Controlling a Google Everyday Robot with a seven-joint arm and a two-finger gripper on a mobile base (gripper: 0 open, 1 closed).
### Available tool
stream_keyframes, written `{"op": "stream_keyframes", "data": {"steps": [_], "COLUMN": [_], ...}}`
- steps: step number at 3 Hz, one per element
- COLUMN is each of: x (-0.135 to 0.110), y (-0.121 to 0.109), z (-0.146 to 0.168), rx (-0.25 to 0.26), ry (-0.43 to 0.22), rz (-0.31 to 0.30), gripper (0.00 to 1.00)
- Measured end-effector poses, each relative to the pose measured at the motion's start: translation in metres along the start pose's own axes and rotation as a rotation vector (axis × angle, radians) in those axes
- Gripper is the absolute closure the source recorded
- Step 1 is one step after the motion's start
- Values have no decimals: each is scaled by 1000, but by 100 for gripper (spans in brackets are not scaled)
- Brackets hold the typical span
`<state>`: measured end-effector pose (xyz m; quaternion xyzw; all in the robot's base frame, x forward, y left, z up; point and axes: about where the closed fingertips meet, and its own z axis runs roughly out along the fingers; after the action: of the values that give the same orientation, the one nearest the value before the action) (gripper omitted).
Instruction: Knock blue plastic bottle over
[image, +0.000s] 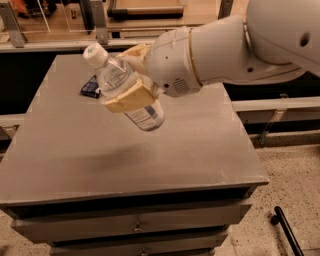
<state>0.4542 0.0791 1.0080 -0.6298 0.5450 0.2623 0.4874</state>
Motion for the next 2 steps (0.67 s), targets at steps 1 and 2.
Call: {"op": "stream_keyframes", "data": {"steps": [1,2], "x": [-8,1], "y": [4,0], "z": [-10,-4], "rx": [37,-16], "ry": [81,102], "rz": [-2,2], "gripper": [100,100]}}
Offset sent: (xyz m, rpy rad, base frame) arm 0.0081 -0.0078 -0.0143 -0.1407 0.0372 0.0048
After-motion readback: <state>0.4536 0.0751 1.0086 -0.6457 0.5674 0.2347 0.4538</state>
